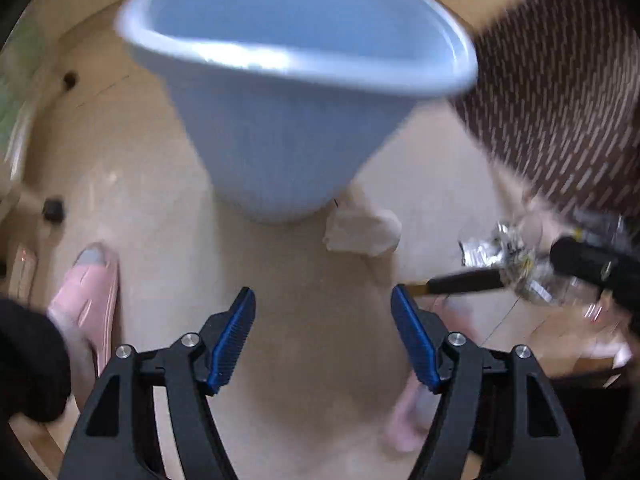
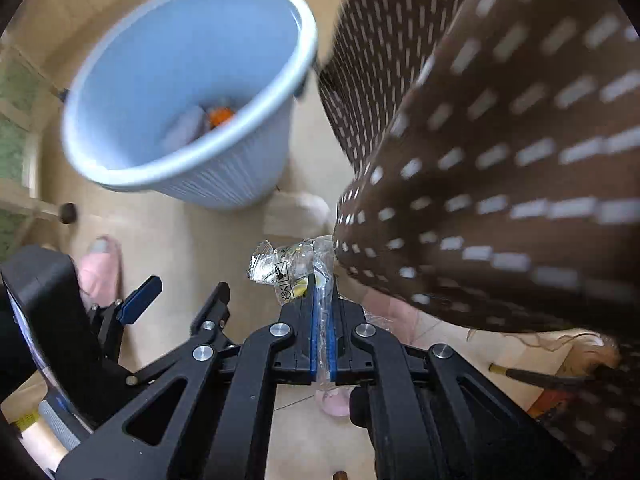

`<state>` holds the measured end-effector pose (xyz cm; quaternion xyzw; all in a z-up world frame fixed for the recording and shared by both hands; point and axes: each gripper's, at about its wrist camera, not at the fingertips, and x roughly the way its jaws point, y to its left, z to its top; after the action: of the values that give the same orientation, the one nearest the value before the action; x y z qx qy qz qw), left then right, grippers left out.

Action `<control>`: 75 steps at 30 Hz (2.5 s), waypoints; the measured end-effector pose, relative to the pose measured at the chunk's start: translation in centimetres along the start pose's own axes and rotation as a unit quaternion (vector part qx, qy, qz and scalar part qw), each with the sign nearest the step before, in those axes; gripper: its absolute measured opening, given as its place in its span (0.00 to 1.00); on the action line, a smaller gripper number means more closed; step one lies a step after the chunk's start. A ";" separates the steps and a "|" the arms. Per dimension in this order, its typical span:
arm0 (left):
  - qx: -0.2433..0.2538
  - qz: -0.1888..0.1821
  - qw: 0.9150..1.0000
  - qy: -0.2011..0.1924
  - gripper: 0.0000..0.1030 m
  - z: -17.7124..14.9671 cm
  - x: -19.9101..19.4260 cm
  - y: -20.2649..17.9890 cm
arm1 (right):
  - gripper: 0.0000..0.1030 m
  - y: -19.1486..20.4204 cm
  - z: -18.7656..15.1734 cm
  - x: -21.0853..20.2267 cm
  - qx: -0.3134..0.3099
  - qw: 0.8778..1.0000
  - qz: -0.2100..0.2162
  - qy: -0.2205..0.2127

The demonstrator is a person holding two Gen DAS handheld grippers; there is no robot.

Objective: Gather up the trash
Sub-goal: 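Carry the clear plastic bag over the blue bin with the right gripper, then lower the left gripper to the floor and grasp the white tissue while the right holds the bag, then lift the tissue over the bin and open both grippers to drop tissue and bag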

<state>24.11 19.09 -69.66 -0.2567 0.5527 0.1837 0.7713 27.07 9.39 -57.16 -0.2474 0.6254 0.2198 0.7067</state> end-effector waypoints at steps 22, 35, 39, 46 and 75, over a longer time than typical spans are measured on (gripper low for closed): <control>0.117 -0.071 0.990 -0.026 0.66 0.2 13.7 -2.5 | 0.03 -2.5 1.0 11.4 0.046 0.998 -0.031 0.036; 0.113 -0.083 0.988 -0.057 0.66 1.3 16.1 -1.9 | 0.03 -3.2 2.3 12.3 0.067 0.997 -0.020 0.034; 0.106 -0.100 0.987 -0.063 0.66 1.0 16.2 -1.7 | 0.03 -3.1 2.2 12.2 0.067 0.997 -0.023 0.034; 0.108 -0.124 0.984 -0.064 0.57 0.7 16.3 -1.9 | 0.03 -2.8 2.2 11.6 0.070 0.997 -0.031 0.031; 0.059 -0.101 0.993 0.016 0.04 -1.8 3.7 1.5 | 0.03 2.9 0.5 6.2 -0.005 0.998 -0.009 0.063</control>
<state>23.13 19.21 -73.92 -0.2680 0.5459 0.0673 0.7909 26.43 11.96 -63.43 -0.2698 0.6657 0.2003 0.6663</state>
